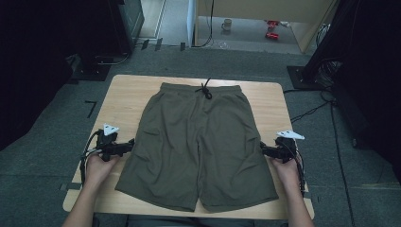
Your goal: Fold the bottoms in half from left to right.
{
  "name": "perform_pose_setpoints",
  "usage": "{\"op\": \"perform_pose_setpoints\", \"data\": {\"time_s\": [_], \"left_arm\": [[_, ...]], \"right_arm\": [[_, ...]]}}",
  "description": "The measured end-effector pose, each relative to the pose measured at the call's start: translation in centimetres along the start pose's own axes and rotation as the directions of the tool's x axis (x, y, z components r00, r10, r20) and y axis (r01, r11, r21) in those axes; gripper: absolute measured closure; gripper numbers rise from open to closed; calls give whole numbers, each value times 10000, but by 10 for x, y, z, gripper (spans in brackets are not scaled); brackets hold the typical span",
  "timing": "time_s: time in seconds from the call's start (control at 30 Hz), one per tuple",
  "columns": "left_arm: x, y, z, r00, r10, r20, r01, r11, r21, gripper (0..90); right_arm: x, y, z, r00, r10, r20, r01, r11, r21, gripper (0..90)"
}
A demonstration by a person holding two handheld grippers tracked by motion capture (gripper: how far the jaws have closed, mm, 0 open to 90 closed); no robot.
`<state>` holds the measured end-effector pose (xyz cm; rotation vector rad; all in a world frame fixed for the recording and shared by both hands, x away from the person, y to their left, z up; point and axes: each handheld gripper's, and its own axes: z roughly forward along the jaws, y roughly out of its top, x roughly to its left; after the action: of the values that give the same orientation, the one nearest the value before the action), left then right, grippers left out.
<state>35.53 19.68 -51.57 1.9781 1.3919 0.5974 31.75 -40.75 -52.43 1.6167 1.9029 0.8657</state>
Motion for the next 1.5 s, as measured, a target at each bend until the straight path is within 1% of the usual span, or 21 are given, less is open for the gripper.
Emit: {"op": "perform_pose_setpoints", "data": {"time_s": [0.07, 0.1, 0.17, 0.2, 0.27, 0.3, 0.33, 0.37, 0.43, 0.53, 0.6, 0.63, 0.83, 0.97, 1.03, 1.1, 1.27, 1.3, 1.37, 1.43, 1.5], "left_arm": [[3, 0, -3, 10000, -66, -37, 67, 9997, 249, 168], [5, 0, -5, 9999, -97, 79, 94, 9995, 304, 168], [7, -1, -10, 9994, -134, 320, 126, 9996, 244, 168], [7, -1, -10, 9994, -134, 320, 126, 9996, 244, 168], [8, -1, -20, 9982, 104, 593, -115, 9998, 185, 167], [8, -1, -20, 9982, 104, 593, -115, 9998, 185, 167], [7, -2, -24, 9980, 146, 611, -155, 9998, 150, 167], [7, -3, -27, 9981, 160, 596, -167, 9998, 109, 167], [4, -4, -38, 9959, 174, 886, -174, 9998, -2, 168], [3, -5, -45, 9950, 181, 980, -172, 9998, -104, 169], [-1, -6, -52, 9918, 240, 1255, -215, 9995, -210, 170], [-1, -6, -52, 9918, 240, 1255, -215, 9995, -210, 173], [-16, -12, -62, 9816, 500, 1845, -487, 9987, -114, 174], [-20, -16, -66, 9782, 581, 1994, -584, 9983, -44, 179], [-25, -21, -71, 9758, 695, 2074, -705, 9975, -27, 184], [-28, -25, -74, 9749, 776, 2086, -789, 9969, -20, 234], [-32, -31, -78, 9722, 749, 2220, -780, 9969, 55, 241], [-33, -34, -79, 9701, 741, 2312, -792, 9968, 129, 240], [-33, -38, -80, 9616, 605, 2676, -686, 9974, 212, 231], [-32, -40, -80, 9578, 424, 2844, -550, 9978, 365, 217], [-32, -42, -80, 9568, 369, 2883, -501, 9980, 386, 219]], "right_arm": [[0, 0, 0, 10000, 25, 20, -25, 10000, -1, 167], [0, 0, 0, 10000, 39, 30, -39, 10000, 2, 172], [0, 1, -1, 10000, 75, 66, -75, 10000, 39, 195], [0, 1, -1, 10000, 75, 66, -75, 10000, 39, 195], [1, 2, -2, 9999, 92, 64, -93, 9999, 128, 237], [1, 2, -2, 9999, 92, 64, -93, 9999, 128, 237], [1, 3, -3, 9999, 124, 32, -124, 9997, 219, 273], [1, 3, -3, 9999, 124, 32, -124, 9997, 219, 273], [-1, 5, -5, 9994, 331, -132, -326, 9988, 354, 299], [-1, 6, -7, 9992, 335, -221, -328, 9990, 301, 315], [1, 9, -12, 9997, 122, -195, -120, 9999, 71, 334], [2, 9, -14, 9998, 50, -200, -51, 10000, -62, 338], [8, 14, -20, 9993, -17, -367, 4, 9994, -342, 335], [10, 17, -24, 9994, -28, -347, 10, 9986, -529, 337], [12, 19, -28, 9988, 101, -472, -134, 9974, -701, 343], [14, 21, -30, 9984, 80, -569, -125, 9967, -801, 353], [23, 26, -34, 9976, -81, -693, 15, 9956, -940, 360], [25, 27, -34, 9968, -95, -795, 22, 9958, -919, 361], [28, 29, -33, 9944, -163, -1046, 69, 9960, -892, 360], [33, 32, -33, 9907, -139, -1352, 25, 9964, -843, 358], [37, 36, -32, 9895, -261, -1423, 138, 9961, -866, 356]]}}
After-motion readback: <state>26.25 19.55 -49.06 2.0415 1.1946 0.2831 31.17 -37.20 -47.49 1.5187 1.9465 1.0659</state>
